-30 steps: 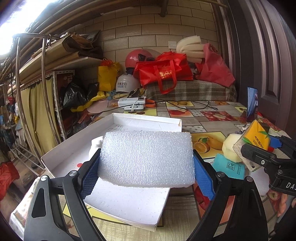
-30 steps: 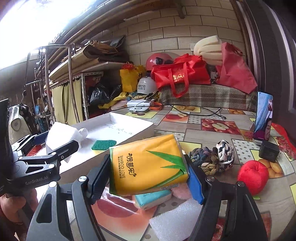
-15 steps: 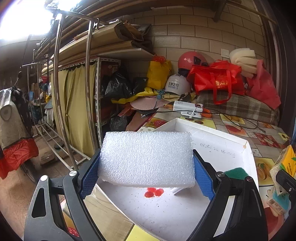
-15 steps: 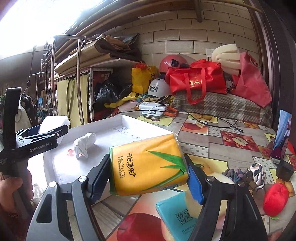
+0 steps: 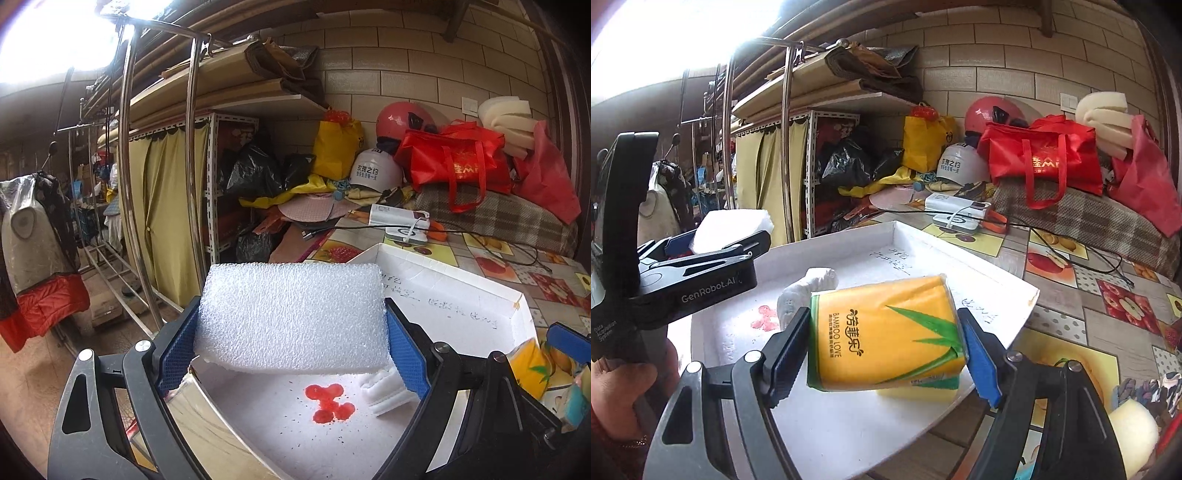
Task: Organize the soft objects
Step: 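Carry foam block and yellow tissue pack into the white box and release both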
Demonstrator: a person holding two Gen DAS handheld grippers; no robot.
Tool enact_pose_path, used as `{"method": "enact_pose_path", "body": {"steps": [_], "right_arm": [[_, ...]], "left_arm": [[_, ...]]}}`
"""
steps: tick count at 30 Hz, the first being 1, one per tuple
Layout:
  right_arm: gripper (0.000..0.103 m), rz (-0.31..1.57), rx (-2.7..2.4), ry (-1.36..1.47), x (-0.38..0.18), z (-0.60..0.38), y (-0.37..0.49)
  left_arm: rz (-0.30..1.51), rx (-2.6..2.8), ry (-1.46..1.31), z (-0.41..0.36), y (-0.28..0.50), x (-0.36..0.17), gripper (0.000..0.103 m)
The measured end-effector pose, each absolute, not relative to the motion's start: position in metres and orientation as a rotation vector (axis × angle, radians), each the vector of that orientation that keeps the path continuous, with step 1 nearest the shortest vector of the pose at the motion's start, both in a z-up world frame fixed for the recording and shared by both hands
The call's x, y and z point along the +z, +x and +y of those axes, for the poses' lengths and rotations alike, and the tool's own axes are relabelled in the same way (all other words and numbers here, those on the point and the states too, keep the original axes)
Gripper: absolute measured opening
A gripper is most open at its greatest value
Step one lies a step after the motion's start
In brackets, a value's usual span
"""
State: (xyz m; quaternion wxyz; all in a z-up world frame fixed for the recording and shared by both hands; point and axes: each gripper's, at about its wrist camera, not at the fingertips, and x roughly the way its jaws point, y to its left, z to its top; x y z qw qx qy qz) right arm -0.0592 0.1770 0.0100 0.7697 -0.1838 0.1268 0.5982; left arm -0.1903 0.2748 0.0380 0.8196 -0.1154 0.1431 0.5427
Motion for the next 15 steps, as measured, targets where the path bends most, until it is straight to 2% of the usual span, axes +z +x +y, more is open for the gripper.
{"method": "enact_pose_path", "body": {"steps": [1,2,15], "right_arm": [[0.093,0.266,1.293,-0.4,0.01,0.176,-0.06],[0.103,0.259,1.289,-0.397,0.01,0.175,-0.06],[0.103,0.199,1.258,-0.314,0.018,0.161,-0.058]], "left_arm": [[0.303,1.162,-0.237,0.274,-0.19,0.038,0.103],[0.301,1.164,-0.229,0.273,-0.189,0.038,0.103],[0.274,1.179,-0.225,0.272,-0.191,0.039,0.103]]}}
